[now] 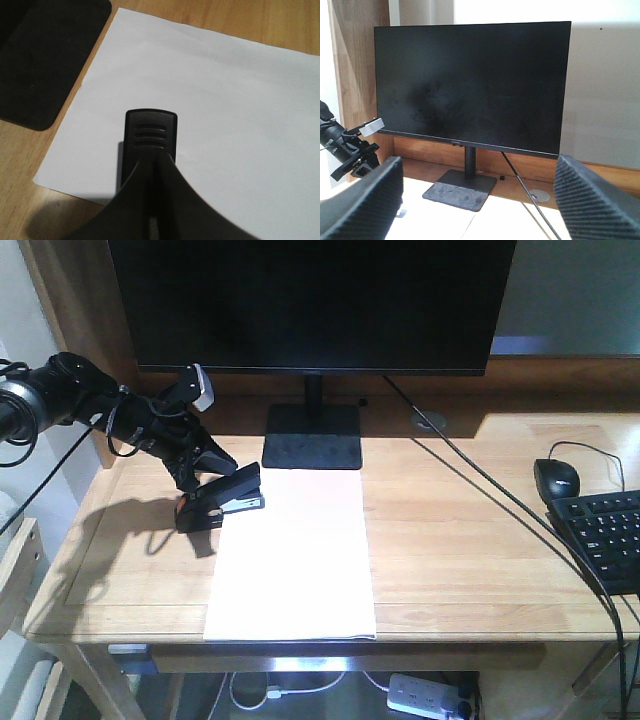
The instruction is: Grab stapler and paper to desk for stapling
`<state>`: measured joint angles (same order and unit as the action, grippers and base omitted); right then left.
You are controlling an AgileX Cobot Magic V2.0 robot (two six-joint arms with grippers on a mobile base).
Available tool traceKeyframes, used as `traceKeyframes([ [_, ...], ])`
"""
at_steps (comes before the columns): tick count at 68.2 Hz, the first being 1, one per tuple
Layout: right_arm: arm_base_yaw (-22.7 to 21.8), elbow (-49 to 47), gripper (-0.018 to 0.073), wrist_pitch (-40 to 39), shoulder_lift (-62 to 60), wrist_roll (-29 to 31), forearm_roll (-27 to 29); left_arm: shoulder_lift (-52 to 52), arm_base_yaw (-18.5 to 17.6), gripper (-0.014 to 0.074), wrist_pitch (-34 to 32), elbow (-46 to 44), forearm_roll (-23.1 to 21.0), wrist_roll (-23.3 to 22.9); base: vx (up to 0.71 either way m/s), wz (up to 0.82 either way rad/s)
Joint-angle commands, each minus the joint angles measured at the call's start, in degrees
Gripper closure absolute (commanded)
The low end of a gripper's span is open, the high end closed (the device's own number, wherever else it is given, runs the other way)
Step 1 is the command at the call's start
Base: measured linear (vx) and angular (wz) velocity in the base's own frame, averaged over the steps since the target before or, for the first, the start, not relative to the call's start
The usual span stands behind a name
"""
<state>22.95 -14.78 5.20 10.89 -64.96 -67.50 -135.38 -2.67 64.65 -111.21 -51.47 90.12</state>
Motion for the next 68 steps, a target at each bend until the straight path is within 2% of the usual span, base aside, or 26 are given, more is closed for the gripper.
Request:
traceKeyframes([
  [1,-0.17,-1.51,-0.0018,-1.24,0.52,0.16,-0.49,3.99,-0.15,0.0603,0.70,-1.51,-3.51,-0.01,0.00,0.00],
  [33,-0.17,-1.51,-0.0018,-1.24,0.52,0.16,-0.49,3.99,-0.33,0.0603,-0.17,-1.51,-3.74,-0.01,0.00,0.00],
  [54,-0.17,-1.51,-0.0018,-1.24,0.52,0.16,-0.49,3.99,-2.92,0.0603,-4.07,-1.51,-3.40,-0.07,0.00,0.00],
  [68,-0.17,-1.51,-0.0018,-1.53,0.52,0.16,-0.49,3.99,-3.20,0.0603,-5.90,-1.51,-2.96,-0.55,0.00,0.00],
])
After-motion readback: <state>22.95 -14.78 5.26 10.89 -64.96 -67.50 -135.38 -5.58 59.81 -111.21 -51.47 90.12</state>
